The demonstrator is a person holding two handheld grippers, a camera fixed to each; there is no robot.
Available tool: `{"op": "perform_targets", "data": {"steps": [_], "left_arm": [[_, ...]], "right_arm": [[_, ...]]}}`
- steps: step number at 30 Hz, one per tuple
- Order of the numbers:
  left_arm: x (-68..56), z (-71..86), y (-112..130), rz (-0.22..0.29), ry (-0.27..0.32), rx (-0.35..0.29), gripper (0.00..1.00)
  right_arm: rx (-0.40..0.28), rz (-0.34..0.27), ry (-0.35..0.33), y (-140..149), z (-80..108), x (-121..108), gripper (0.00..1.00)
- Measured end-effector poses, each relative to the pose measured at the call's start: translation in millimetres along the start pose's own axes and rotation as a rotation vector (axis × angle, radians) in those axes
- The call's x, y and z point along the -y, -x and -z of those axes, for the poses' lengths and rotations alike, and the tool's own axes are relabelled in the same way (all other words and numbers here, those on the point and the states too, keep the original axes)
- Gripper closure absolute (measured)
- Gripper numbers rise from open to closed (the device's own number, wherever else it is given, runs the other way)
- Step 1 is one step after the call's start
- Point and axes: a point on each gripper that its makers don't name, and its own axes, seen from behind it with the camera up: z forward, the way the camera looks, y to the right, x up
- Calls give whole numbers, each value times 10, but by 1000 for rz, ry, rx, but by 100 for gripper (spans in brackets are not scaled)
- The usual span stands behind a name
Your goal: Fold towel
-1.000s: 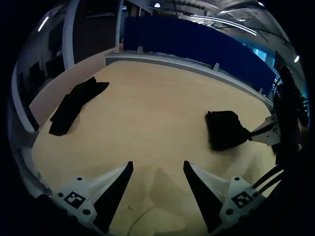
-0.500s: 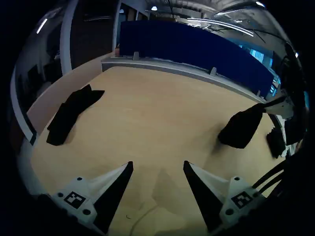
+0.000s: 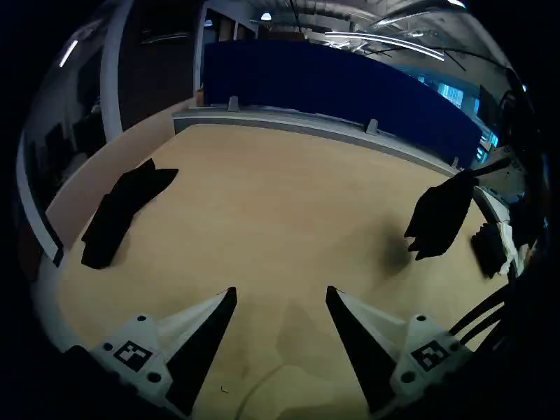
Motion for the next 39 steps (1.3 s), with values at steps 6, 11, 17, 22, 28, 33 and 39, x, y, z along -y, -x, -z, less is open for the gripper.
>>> {"op": "perform_targets", "data": {"steps": [6,11,17,22,28,33,39], "left_arm": [[-14,28,-48,-13,0,-5,5],[-39,30,-57,-26,-2,-2,5],[-129,19,-67,-43,2,3,5],[-232,6,-82,-60,5,6,5],[-350,4,-109,-73,6,10,5],[-441,17,-109,-78,4,16,5],[-548,36,-97,-93,3,23,5]], "right_arm": [[-5,-23,30,83,188,-222,91],[11,-27,68,258,427,-502,91],[40,-36,112,525,722,-874,91],[52,-68,147,752,967,-1204,91],[65,-105,192,1033,1225,-1587,91],[88,-125,225,1309,1398,-1869,91],[119,-147,258,1632,1542,-2134,91]]}}
